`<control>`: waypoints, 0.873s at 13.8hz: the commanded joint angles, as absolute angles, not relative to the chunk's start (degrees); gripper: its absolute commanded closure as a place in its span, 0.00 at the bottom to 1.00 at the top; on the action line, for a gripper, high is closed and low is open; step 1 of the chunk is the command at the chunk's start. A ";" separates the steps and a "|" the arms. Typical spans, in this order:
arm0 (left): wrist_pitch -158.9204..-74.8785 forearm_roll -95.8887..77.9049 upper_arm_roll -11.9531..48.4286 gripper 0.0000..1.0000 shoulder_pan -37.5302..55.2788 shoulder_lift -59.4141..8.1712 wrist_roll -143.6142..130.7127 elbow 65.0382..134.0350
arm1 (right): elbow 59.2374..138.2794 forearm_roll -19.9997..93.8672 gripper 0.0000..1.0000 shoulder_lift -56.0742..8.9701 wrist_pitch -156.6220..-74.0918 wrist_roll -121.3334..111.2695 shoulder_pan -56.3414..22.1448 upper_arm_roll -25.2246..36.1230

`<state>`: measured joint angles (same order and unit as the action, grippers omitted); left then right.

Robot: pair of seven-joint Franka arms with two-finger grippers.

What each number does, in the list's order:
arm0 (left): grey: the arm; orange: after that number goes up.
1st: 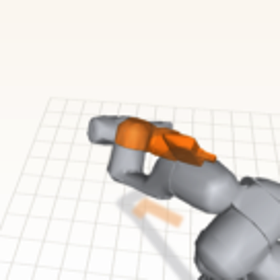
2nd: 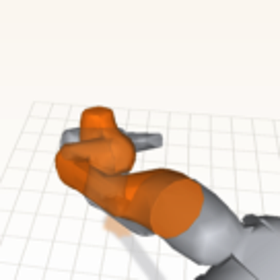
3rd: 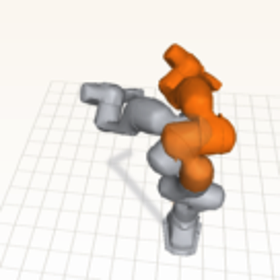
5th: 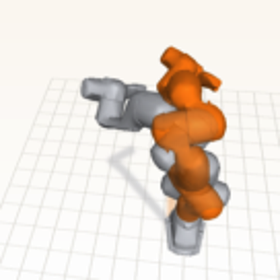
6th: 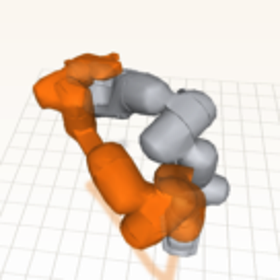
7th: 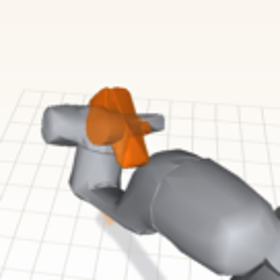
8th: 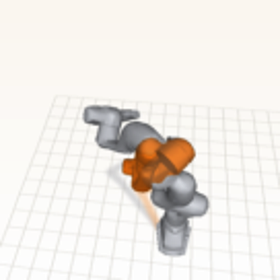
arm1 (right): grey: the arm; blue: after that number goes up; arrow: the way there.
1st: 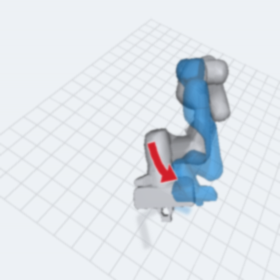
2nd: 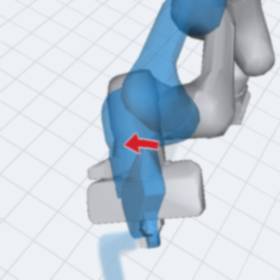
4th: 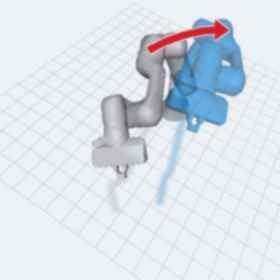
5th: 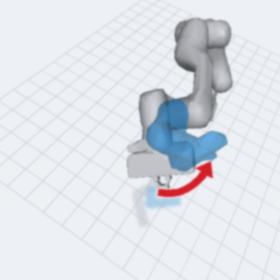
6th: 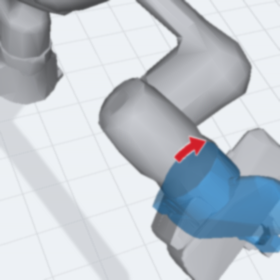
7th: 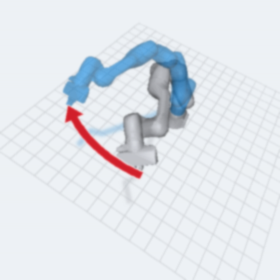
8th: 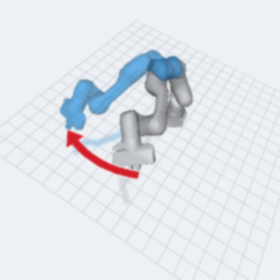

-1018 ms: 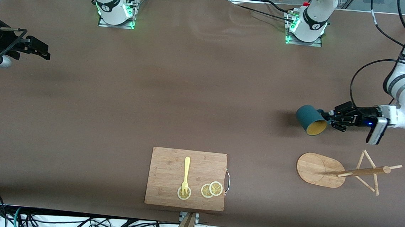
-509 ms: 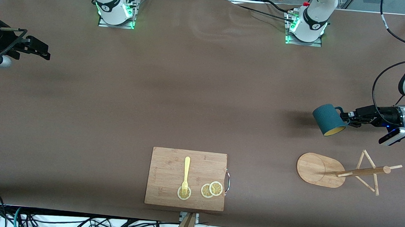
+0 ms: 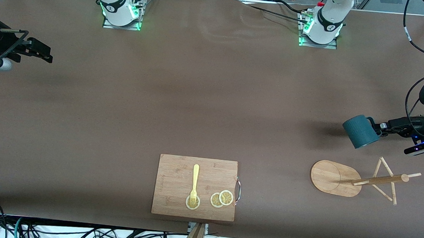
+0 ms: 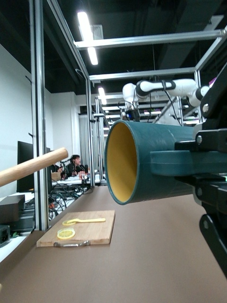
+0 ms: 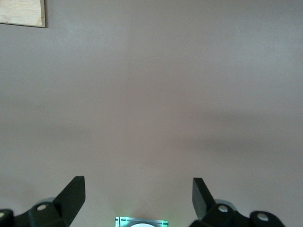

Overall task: Pass cup and hang on rack
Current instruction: 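Lift the mug with the left gripper toward the wooden rack, then lower the mug handle onto a rack peg with the left gripper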

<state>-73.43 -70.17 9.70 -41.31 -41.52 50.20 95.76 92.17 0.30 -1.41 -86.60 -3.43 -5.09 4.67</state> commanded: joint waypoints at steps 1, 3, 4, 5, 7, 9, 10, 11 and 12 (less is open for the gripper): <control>-71.28 -74.25 10.37 1.00 -42.28 -43.15 46.07 93.43 | 90.88 1.05 0.00 -1.85 -85.43 -3.43 -4.31 4.13; -71.19 -77.59 10.37 1.00 -42.28 -44.12 43.26 92.03 | 90.88 1.05 0.00 -1.85 -85.43 -3.43 -4.31 4.13; -71.10 -77.78 10.37 1.00 -42.19 -44.38 42.72 90.63 | 90.88 1.05 0.00 -1.85 -85.43 -3.43 -4.31 4.13; -71.10 -78.04 10.37 1.00 -42.10 -45.08 42.11 89.83 | 90.88 1.05 0.00 -1.85 -85.43 -3.43 -4.31 4.13; -69.71 -79.97 10.37 1.00 -42.19 -49.46 42.10 87.56 | 90.88 1.05 0.00 -1.85 -85.34 -3.43 -4.31 4.13; -68.99 -80.24 10.37 1.00 -41.92 -52.11 41.93 84.04 | 90.88 1.05 0.00 -1.85 -85.34 -3.43 -4.31 4.13; -68.91 -80.33 10.46 1.00 -42.01 -52.73 42.01 83.50 | 90.88 1.05 0.00 -1.85 -85.34 -3.43 -4.31 4.13; -68.91 -81.38 10.37 1.00 -42.01 -52.82 41.84 83.50 | 90.88 1.05 0.00 -1.85 -85.34 -3.51 -4.31 4.13; -68.91 -82.69 10.37 1.00 -42.10 -53.08 41.66 83.50 | 90.88 1.05 0.00 -1.85 -85.25 -3.52 -4.31 4.13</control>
<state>-70.53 -80.29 9.91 -41.84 -51.42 43.23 86.35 92.17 0.35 -1.46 -86.53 -3.42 -5.09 4.67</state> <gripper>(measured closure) 0.789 0.000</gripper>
